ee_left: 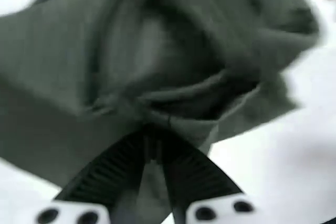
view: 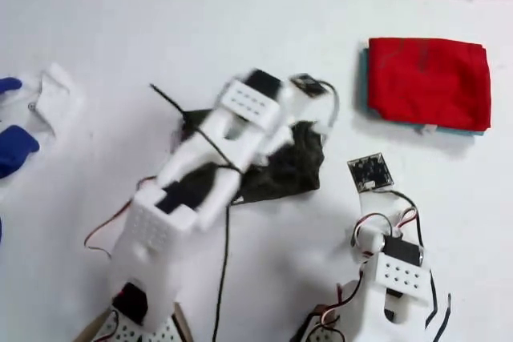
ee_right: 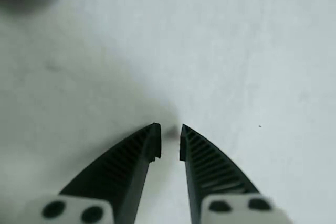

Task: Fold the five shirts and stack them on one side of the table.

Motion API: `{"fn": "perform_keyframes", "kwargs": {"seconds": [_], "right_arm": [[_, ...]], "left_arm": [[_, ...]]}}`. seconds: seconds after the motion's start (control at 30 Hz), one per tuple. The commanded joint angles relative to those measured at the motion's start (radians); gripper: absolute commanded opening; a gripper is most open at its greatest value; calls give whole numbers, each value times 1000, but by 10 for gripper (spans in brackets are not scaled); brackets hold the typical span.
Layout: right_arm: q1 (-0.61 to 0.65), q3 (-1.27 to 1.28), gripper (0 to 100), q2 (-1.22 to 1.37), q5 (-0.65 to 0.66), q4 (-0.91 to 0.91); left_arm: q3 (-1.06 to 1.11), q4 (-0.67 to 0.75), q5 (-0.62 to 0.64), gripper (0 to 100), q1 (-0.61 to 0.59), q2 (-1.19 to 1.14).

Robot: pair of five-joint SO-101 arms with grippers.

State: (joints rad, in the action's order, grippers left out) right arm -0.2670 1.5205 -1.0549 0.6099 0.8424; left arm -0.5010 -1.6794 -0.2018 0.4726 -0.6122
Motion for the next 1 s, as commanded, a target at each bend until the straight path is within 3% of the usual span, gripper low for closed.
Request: {"fn": "perform_keyframes", "kwargs": {"seconds": [0.0, 0.23, 0.47, 0.77, 0.97], "right_arm": [[-7, -5, 74, -35, 3, -18], [-8, -3, 73, -35, 2, -18], [-8, -3, 73, -35, 2, -18], [-8, -3, 73, -35, 2, -18], [-8, -3, 73, -35, 2, -18]], "left_arm": [[-108, -40, 15, 24, 80, 74], [-298, -106, 12, 24, 48, 68], [-197, -91, 8, 24, -6, 12], [-176, 94, 6, 24, -68, -106], [-191, 233, 15, 24, -26, -141]]}}
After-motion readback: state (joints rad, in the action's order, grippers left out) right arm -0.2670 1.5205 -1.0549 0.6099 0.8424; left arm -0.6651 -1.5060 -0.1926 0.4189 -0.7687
